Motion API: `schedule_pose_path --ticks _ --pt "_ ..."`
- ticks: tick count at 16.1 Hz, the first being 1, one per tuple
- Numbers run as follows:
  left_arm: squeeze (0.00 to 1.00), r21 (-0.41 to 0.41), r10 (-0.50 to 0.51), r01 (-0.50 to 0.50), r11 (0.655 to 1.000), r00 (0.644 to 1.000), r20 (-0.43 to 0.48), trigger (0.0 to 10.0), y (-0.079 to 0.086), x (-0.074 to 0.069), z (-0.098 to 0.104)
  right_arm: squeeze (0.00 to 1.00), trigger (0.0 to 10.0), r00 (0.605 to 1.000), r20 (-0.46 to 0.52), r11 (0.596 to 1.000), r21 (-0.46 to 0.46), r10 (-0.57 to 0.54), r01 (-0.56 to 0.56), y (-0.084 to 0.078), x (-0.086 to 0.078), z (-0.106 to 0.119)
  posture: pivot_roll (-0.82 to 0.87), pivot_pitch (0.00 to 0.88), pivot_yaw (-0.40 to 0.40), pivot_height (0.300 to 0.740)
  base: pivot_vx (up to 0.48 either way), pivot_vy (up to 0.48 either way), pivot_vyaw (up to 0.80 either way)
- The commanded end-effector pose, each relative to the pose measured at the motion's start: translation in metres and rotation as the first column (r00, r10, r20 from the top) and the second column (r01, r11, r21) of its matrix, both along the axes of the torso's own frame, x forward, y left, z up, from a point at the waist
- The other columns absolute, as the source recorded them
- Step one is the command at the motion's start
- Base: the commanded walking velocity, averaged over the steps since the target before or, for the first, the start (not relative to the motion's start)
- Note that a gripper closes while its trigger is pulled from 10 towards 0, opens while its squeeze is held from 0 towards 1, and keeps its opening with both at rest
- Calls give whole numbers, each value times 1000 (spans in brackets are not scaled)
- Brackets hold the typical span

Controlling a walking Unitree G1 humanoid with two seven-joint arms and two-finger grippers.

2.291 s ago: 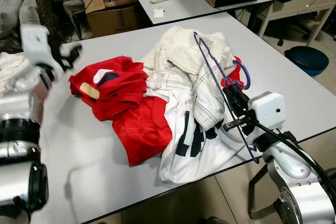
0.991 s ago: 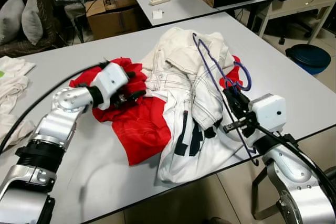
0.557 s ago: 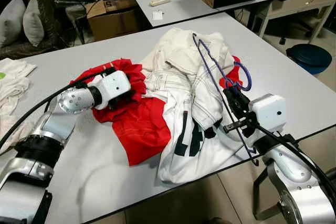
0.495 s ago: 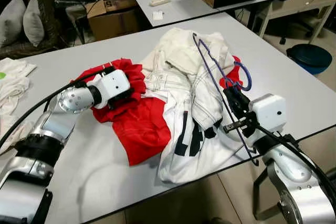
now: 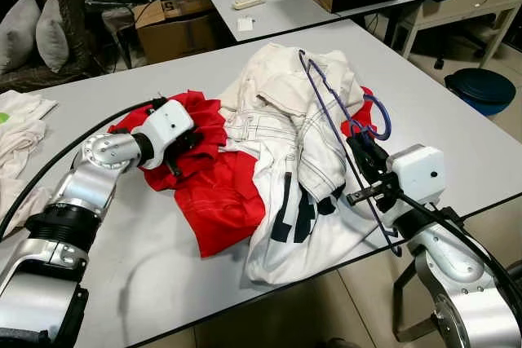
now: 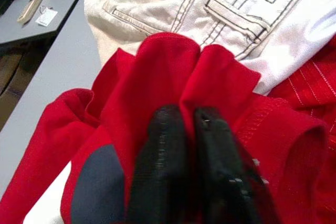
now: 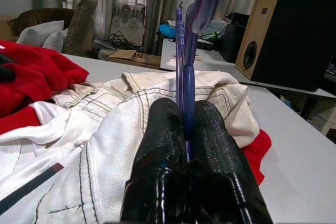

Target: Hang hanger

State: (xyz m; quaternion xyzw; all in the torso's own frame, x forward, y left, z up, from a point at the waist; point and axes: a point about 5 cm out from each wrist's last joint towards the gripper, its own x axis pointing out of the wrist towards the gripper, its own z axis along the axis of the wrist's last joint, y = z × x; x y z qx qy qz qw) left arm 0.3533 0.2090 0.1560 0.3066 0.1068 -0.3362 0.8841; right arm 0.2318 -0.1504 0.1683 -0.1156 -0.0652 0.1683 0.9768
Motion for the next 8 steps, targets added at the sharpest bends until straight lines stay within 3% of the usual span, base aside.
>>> schedule_pose_path --ticks 1,8 --pt "0 -7 12 -12 1000 1000 0 0 4 2 6 0 10000 1000 23 1000 5 4 -4 2 1 5 5 0 117 740 0 0 0" --pt "0 -50 8 -12 999 996 -88 0 6 3 2 0 10000 1000 29 1000 8 2 -2 3 3 5 3 0 123 740 0 0 0"
